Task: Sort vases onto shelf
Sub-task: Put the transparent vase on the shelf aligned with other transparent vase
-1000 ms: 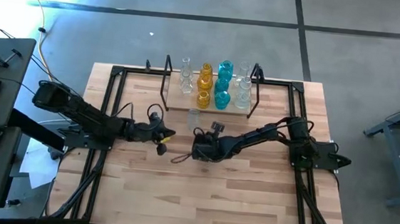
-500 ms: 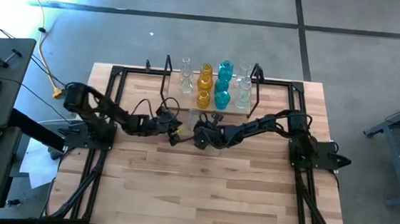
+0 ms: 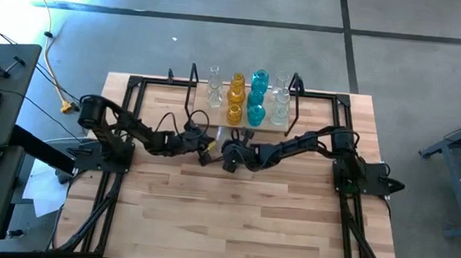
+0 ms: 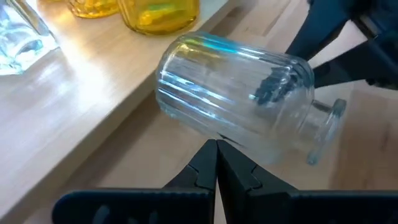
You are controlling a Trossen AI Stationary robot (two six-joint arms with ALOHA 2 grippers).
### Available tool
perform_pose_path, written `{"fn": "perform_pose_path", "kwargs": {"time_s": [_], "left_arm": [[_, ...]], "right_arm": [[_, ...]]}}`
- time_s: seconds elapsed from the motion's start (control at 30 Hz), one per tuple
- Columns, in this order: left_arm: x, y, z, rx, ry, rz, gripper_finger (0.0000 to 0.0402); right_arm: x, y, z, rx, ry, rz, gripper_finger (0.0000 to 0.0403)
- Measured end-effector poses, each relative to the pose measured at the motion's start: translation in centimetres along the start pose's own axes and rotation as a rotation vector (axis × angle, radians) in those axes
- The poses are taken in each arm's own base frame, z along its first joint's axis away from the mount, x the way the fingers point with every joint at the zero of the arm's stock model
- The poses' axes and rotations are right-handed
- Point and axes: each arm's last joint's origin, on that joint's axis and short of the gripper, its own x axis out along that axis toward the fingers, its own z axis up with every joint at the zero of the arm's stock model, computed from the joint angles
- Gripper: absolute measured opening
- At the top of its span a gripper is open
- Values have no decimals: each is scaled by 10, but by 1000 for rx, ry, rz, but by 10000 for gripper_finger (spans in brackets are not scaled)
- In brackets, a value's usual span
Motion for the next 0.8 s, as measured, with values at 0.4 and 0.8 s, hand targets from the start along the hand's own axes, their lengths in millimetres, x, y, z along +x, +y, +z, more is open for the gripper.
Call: {"fn": "perform_pose_path", "kwargs": {"time_s": [0.4, 0.8], "left_arm": [[-28, -10, 26, -31, -75, -84, 0], [-29, -9, 21, -31, -19, -90, 0]], "right_arm": [[-31, 6, 13, 25, -21, 81, 0], [-29, -3, 19, 61, -32, 91, 0]]}}
